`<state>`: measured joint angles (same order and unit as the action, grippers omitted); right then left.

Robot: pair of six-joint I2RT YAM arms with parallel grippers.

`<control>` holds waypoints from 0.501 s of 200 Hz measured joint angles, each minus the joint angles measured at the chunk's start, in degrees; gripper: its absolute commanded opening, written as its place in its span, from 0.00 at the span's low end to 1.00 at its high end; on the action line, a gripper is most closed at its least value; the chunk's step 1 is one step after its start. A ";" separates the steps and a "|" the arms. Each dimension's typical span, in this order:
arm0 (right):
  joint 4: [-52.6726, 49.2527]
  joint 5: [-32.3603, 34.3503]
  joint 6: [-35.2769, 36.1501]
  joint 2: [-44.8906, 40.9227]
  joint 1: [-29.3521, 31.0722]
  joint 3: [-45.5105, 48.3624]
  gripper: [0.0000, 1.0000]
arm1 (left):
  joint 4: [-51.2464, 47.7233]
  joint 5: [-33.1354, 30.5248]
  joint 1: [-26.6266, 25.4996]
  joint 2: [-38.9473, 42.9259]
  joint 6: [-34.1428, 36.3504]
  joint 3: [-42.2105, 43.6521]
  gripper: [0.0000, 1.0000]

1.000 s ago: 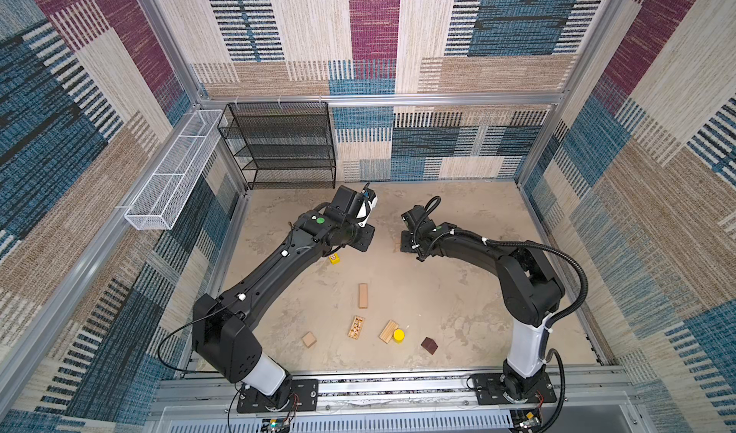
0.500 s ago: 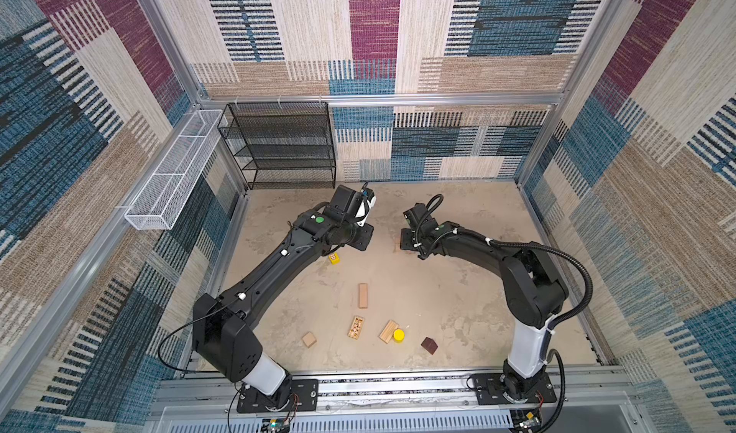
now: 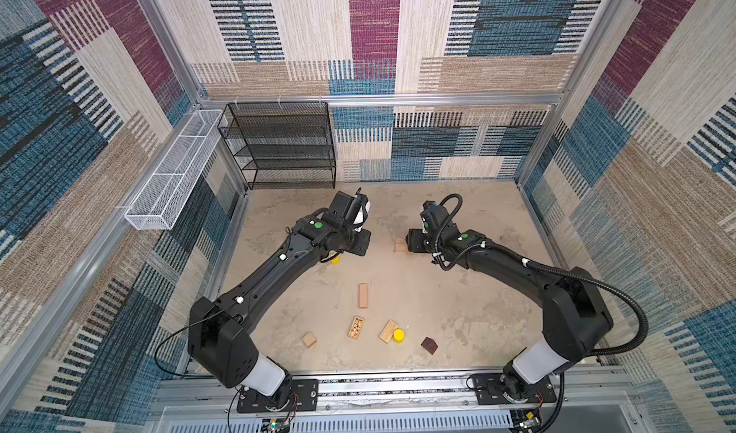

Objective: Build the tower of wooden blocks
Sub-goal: 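Raise the right gripper off the stack while the left gripper approaches the long block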

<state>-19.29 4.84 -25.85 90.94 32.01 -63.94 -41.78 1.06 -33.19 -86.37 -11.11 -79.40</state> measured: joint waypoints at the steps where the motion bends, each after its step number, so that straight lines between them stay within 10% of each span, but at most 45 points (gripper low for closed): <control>1: 0.07 -0.20 0.15 -0.22 0.00 0.24 0.63 | 0.02 0.02 0.00 0.09 -0.13 0.15 0.39; 100: 5.49 -11.21 8.13 -13.31 0.00 14.38 0.63 | -0.22 2.75 -1.16 6.25 -11.87 14.60 0.39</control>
<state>-13.80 -6.37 -17.72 77.62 32.01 -49.56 -42.00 3.81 -34.35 -80.12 -22.98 -64.79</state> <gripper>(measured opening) 0.632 0.377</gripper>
